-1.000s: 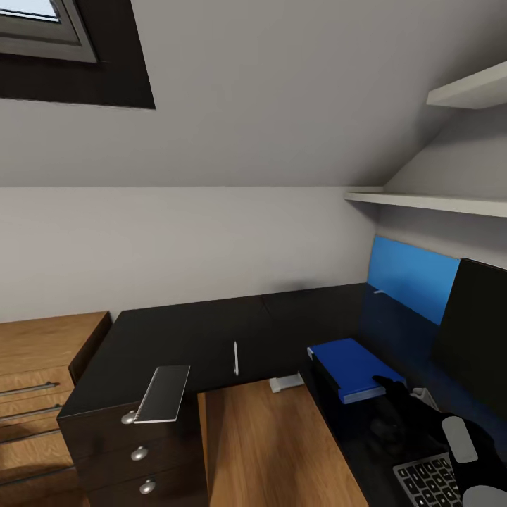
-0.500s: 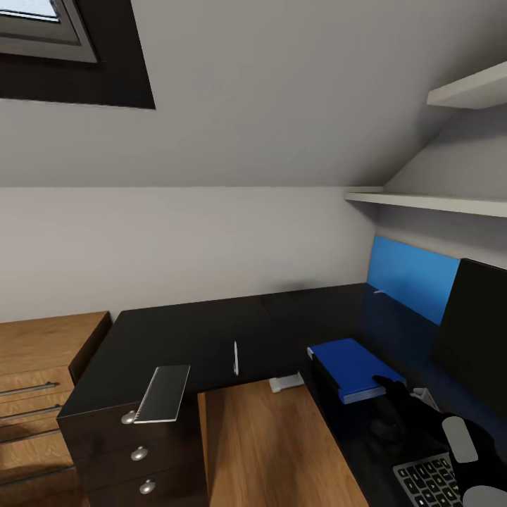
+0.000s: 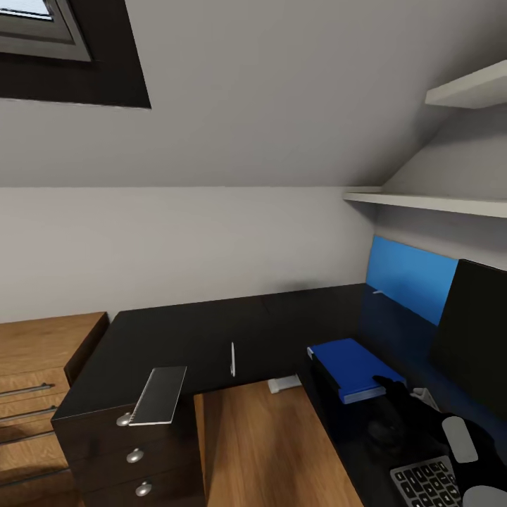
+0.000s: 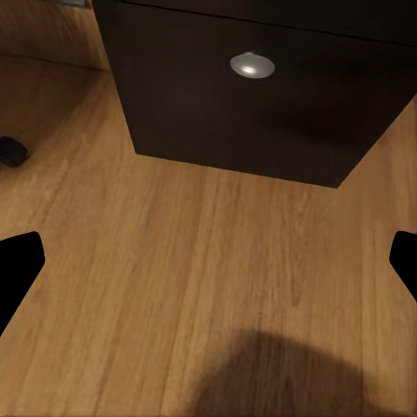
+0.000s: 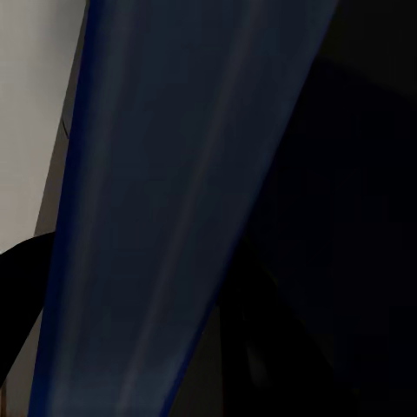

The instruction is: In the bedroom, organize the workspace by keeping the computer under the desk, ensuring the monitor is on the desk, placing the keyboard on the desk next to the monitor, placing the mouse on the desk next to the keyboard, moving the folder from the swivel chair onto the desk next to the mouse, stacking the notebook on top of the folder with the pen on top of the notebook, and positioning the swivel chair next to the desk.

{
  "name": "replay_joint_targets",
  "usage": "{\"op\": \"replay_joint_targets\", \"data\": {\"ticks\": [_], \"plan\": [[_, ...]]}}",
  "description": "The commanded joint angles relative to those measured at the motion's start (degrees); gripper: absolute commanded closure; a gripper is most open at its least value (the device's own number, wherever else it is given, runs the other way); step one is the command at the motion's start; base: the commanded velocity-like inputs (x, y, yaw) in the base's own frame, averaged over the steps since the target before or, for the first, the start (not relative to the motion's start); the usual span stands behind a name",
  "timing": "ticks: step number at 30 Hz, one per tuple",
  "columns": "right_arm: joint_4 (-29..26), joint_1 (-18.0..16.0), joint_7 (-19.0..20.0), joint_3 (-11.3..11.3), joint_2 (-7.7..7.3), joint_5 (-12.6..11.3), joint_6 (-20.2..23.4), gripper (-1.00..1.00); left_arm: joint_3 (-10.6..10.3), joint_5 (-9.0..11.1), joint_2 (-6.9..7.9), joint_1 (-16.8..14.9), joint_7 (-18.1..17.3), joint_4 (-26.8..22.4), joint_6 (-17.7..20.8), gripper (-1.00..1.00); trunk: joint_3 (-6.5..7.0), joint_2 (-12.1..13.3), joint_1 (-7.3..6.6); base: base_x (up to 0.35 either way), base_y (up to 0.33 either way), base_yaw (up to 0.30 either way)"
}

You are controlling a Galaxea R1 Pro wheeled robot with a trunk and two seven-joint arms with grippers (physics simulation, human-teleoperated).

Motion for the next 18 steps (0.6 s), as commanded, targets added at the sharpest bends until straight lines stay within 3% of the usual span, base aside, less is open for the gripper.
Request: {"op": "replay_joint_targets", "data": {"ticks": [1,18], "plan": [[0.03,-0.05,0.21,-0.24,0.01,1.23,0.17,1.00,0.19,-0.29,-0.02,-0.03,0.15,0.01,-0.13,-1.00,-0.07,-0.03,0.00,0.004,-0.004,0.000],[0.03,-0.06,0.21,-0.24,0.01,1.23,0.17,1.00,0.17,-0.29,-0.01,-0.02,0.22,0.01,-0.12,-1.00,-0.07,-0.03,0.00,0.046,-0.001,0.000]]}}
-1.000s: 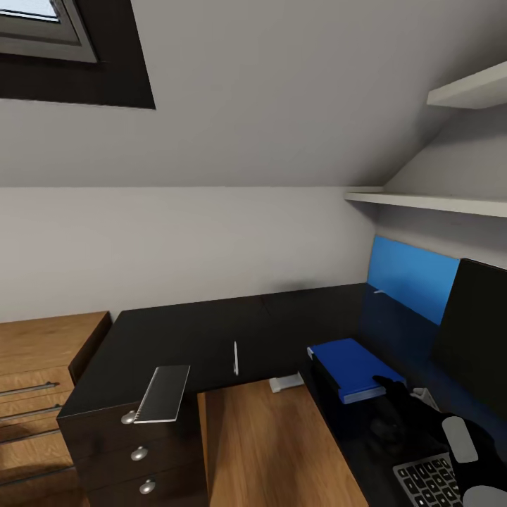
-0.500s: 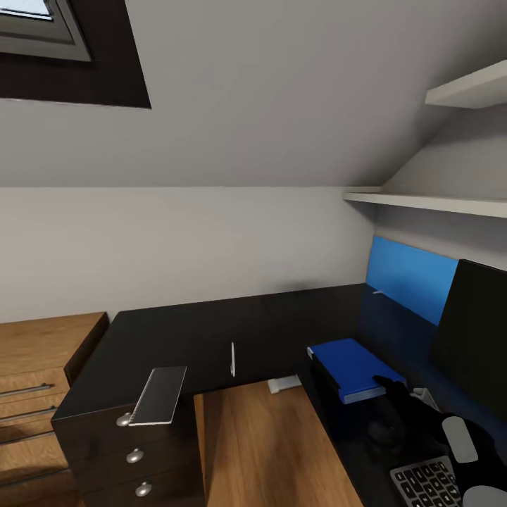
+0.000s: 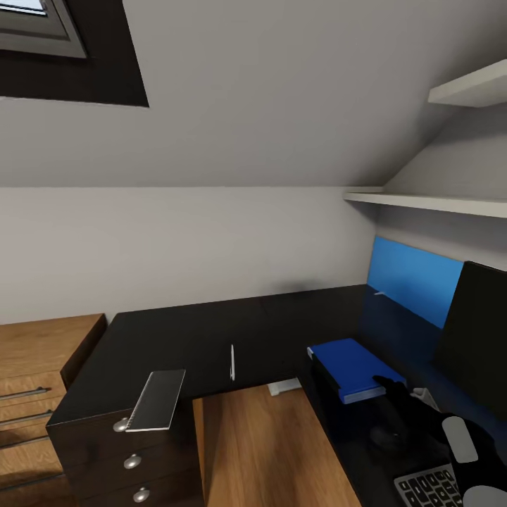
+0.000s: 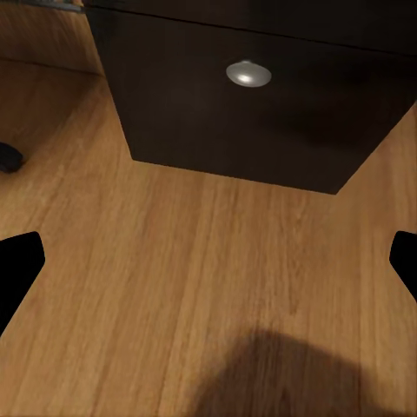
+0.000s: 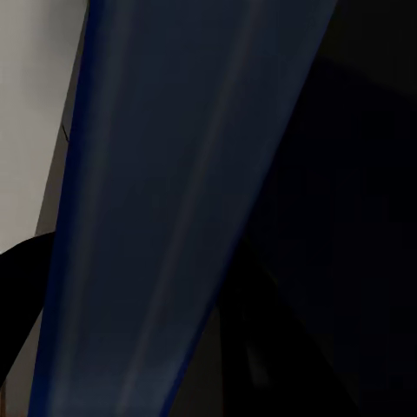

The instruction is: In the bedroom, organize the workspace by keeping the computer under the desk, ensuring the monitor is on the desk, placing the keyboard on the desk next to the monitor, placing the mouse on the desk next to the keyboard, moving the folder from the swivel chair onto the desk next to the mouse, stacking the notebook on top of the folder with the pen on top of the notebook, and positioning the swivel chair next to the desk.

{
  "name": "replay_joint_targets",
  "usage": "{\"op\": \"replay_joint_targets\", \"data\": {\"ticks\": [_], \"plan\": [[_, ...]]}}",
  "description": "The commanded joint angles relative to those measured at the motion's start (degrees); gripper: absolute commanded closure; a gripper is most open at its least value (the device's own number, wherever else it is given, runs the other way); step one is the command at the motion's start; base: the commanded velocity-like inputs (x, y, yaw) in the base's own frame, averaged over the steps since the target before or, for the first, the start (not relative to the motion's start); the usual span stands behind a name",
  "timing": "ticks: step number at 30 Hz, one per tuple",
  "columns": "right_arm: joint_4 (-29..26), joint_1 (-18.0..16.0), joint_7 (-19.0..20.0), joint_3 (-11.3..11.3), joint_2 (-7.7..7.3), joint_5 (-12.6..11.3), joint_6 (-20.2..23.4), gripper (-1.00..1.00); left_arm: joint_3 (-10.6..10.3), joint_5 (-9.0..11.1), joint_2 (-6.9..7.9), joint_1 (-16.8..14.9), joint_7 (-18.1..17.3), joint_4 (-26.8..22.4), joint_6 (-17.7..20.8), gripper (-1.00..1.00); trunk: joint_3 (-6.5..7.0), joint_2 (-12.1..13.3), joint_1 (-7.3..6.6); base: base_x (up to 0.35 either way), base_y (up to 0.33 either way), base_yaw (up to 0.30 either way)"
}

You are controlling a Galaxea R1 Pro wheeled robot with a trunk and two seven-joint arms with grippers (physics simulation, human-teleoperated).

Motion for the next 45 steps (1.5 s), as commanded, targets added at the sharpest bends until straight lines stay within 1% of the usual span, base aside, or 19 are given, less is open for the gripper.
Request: {"op": "replay_joint_targets", "data": {"ticks": [1,3,9,39,40,45], "plan": [[0.03,-0.05,0.21,-0.22,0.02,1.21,0.18,1.00,0.17,-0.28,-0.04,-0.04,0.15,0.01,-0.13,-1.00,-0.07,-0.03,0.00,0.003,0.000,0.000],[0.03,-0.07,0.21,-0.22,0.02,1.18,0.18,1.00,0.11,-0.28,-0.08,-0.05,0.15,0.01,-0.13,-1.00,-0.07,-0.03,0.00,0.001,0.000,0.000],[0.03,-0.07,0.21,-0.22,0.02,1.16,0.18,1.00,0.10,-0.28,-0.11,-0.05,0.16,0.01,-0.17,-1.00,-1.15,-2.44,1.32,0.000,0.000,0.000],[0.03,-0.05,0.21,-0.22,0.02,1.18,0.18,1.00,0.21,-0.28,-0.03,-0.04,0.16,0.01,-0.23,-1.00,-1.15,-2.44,1.32,0.000,0.000,0.000],[0.03,-0.07,0.21,-0.22,0.02,1.19,0.18,-1.00,0.22,-0.28,-0.03,-0.04,0.16,0.01,-0.27,-1.00,-1.15,-2.44,1.32,0.000,0.000,0.000],[-0.03,-0.06,0.22,-0.19,0.02,1.22,0.18,-1.00,0.26,-0.28,-0.03,-0.05,0.16,0.01,-0.44,-1.00,-1.15,-2.44,1.32,0.000,0.000,0.000]]}}
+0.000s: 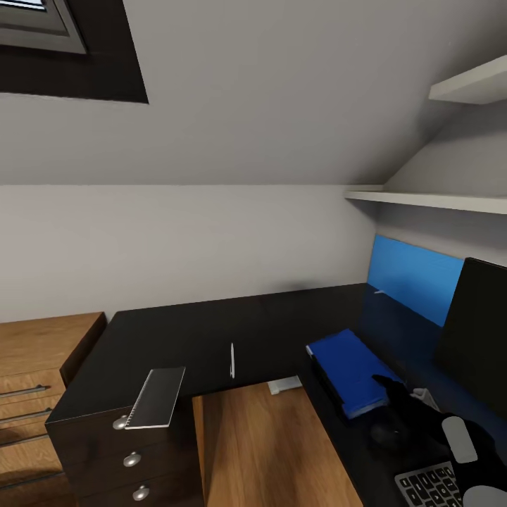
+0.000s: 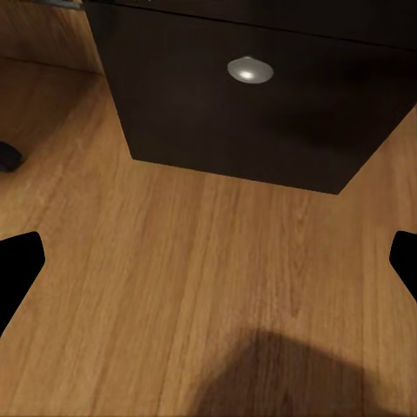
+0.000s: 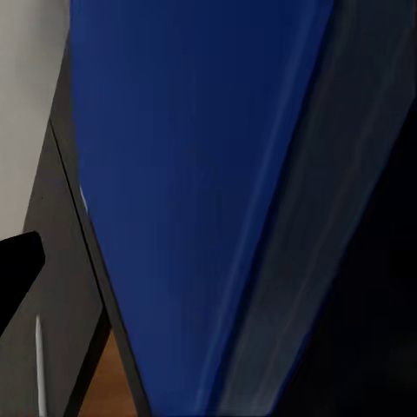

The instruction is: In the bedroom, organize the workspace by keeping the computer under the desk, ensuring the monitor is on the desk, placing the keyboard on the desk next to the monitor, placing the mouse on the desk next to the keyboard, moving the folder from the swivel chair onto the desk next to the mouse, stacking the notebook on top of the folder with the pen on top of the notebook, and positioning the swivel chair next to the desk.

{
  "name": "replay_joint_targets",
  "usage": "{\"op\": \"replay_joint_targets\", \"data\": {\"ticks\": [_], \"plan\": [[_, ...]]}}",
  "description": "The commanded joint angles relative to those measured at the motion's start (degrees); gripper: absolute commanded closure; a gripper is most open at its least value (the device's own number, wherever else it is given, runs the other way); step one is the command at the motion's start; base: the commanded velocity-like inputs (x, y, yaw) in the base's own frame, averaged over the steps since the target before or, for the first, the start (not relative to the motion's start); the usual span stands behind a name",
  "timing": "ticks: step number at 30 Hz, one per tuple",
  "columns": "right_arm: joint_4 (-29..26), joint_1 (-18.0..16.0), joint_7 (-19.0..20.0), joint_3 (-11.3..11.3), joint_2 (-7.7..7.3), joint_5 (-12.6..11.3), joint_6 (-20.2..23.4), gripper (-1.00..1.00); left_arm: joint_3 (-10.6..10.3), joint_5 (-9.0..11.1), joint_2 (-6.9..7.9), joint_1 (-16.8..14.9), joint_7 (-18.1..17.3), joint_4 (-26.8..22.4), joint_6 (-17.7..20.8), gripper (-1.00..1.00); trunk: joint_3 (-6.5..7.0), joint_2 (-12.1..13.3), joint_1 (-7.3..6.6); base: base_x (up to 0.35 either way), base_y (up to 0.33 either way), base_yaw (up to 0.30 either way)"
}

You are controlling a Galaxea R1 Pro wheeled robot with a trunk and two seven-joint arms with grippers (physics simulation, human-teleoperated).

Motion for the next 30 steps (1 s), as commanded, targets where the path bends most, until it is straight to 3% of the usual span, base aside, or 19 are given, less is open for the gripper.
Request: {"op": "replay_joint_targets", "data": {"ticks": [1,18,30], "plan": [[-0.02,-0.06,0.27,-0.21,0.02,0.12,0.34,-1.00,0.17,-0.29,-0.02,-0.02,0.15,0.02,-0.15,-1.00,-0.07,-0.04,0.00,0.000,0.000,0.000],[-0.11,-0.08,0.38,-0.24,-0.07,0.08,0.34,-1.00,0.24,-0.29,-0.02,-0.03,0.15,0.02,-0.17,-1.00,-0.07,-0.04,0.00,0.000,0.000,0.000],[-0.12,-0.06,0.40,-0.24,-0.07,0.05,0.37,-1.00,0.24,-0.29,-0.02,-0.03,0.15,0.02,-0.17,-1.00,2.09,4.78,-2.64,0.000,0.000,0.000]]}}
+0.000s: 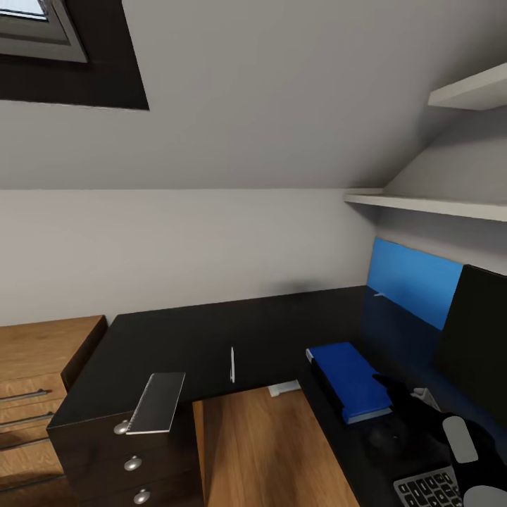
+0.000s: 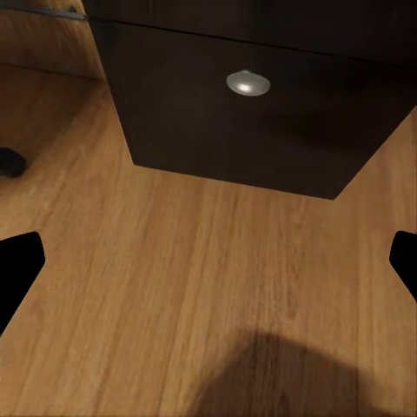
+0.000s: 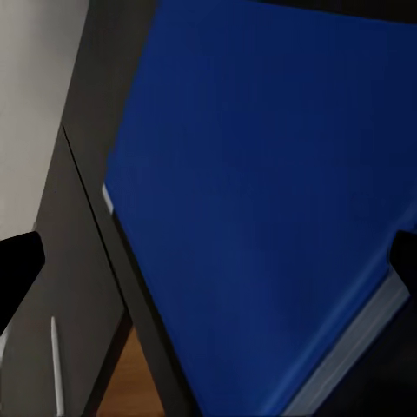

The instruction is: In the bedroom, organize the workspace by keeping the computer under the desk, ensuring the monitor is on the desk, placing the keyboard on the desk next to the monitor, placing the mouse on the desk next to the keyboard, moving the folder from the swivel chair onto the desk next to the mouse, stacking the notebook on top of the folder with the pen on top of the notebook, and positioning the swivel chair next to the desk.

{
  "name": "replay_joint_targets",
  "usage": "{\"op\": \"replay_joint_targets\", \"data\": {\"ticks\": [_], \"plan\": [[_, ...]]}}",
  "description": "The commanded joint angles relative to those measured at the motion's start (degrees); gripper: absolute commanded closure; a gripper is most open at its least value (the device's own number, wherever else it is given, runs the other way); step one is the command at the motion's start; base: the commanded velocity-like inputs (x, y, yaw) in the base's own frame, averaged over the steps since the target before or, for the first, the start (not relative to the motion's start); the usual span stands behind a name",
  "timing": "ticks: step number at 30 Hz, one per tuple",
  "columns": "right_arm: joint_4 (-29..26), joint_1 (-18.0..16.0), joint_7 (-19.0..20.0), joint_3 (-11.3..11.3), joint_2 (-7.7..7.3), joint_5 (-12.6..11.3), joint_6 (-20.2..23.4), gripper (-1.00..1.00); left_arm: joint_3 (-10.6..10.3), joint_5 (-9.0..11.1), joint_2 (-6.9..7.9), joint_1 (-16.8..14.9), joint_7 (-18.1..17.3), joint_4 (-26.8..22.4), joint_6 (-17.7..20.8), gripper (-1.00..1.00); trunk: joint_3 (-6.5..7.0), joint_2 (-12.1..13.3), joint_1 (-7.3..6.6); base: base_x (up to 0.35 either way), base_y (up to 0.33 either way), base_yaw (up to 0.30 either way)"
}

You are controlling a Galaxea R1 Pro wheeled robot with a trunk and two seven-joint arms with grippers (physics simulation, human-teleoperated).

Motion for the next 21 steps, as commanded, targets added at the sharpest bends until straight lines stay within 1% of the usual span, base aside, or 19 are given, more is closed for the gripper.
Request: {"op": "replay_joint_targets", "data": {"ticks": [1,12,21], "plan": [[-0.01,-0.06,0.24,-0.22,0.02,0.13,0.35,-1.00,0.18,-0.28,-0.02,-0.03,0.15,0.02,-0.13,-1.00,0.12,0.38,-0.23,0.000,0.000,0.000],[-0.01,-0.05,0.26,-0.17,0.02,0.14,0.31,-1.00,0.18,-0.28,0.00,-0.02,0.15,0.02,-0.10,-1.00,2.09,4.79,-2.64,0.000,0.000,0.000],[-0.47,-0.05,0.87,0.11,0.12,0.13,0.31,-1.00,0.18,-0.20,0.05,-0.03,0.21,0.02,-0.05,-1.00,2.09,4.79,-2.64,0.000,0.000,0.000]]}}
